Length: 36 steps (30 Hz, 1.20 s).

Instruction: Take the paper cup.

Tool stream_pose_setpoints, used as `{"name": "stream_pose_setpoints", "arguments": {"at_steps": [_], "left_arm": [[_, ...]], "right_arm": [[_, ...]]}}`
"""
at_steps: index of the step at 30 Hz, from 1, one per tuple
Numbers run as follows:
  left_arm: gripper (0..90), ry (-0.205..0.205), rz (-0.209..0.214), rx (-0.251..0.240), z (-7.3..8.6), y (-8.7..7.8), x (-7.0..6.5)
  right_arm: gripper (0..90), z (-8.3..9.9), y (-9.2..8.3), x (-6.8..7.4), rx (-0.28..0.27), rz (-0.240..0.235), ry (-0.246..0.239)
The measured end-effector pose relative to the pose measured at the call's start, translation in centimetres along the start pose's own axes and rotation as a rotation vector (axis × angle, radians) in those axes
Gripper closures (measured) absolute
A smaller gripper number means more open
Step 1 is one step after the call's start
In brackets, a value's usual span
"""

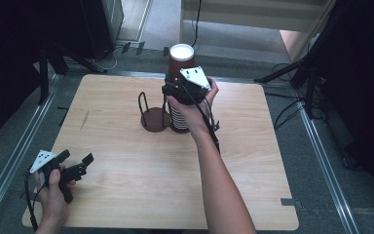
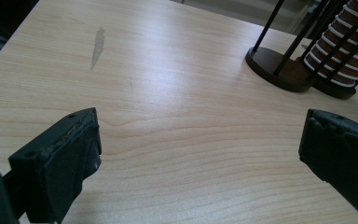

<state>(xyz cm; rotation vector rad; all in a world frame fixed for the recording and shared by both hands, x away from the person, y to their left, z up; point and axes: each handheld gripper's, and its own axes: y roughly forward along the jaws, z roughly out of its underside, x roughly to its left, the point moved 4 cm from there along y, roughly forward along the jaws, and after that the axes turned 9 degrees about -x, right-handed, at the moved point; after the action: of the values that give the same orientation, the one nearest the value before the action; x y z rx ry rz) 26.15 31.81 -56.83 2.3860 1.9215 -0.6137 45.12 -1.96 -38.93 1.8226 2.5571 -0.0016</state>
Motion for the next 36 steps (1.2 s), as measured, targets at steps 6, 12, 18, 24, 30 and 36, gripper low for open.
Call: {"name": "stream_pose_setpoints", "arguments": {"at_steps": [6, 12, 18, 24, 30, 36], "left_arm": [[0.0, -0.021, -0.003, -0.005, -0.1, 0.0, 0.4], [0.0, -0.014, -0.005, -0.005, -0.1, 0.0, 0.3], [0.0, -0.013, -0.005, -0.005, -0.1, 0.0, 0.2], [0.0, -0.012, -0.004, -0.004, -0.1, 0.0, 0.2], [0.0, -0.011, -0.004, -0.004, -0.1, 0.1, 0.2], [0.0, -0.009, -0.006, -0.005, -0.1, 0.1, 0.2]], "right_arm": [[9.2, 0.0, 0.0, 0.0, -0.004, -0.002, -0.005], [9.7, -0.1, 0.0, 0.1, -0.016, 0.001, -0.024], [10.9, -1.0, -0.2, 0.0, -0.064, 0.003, 0.009], [11.2, -1.8, -0.2, 0.2, -0.088, 0.005, 0.005], [11.7, -2.6, -0.3, 0.3, -0.117, 0.009, 0.020], [11.9, -3.4, -0.4, 0.3, -0.138, 0.007, 0.027]]}}
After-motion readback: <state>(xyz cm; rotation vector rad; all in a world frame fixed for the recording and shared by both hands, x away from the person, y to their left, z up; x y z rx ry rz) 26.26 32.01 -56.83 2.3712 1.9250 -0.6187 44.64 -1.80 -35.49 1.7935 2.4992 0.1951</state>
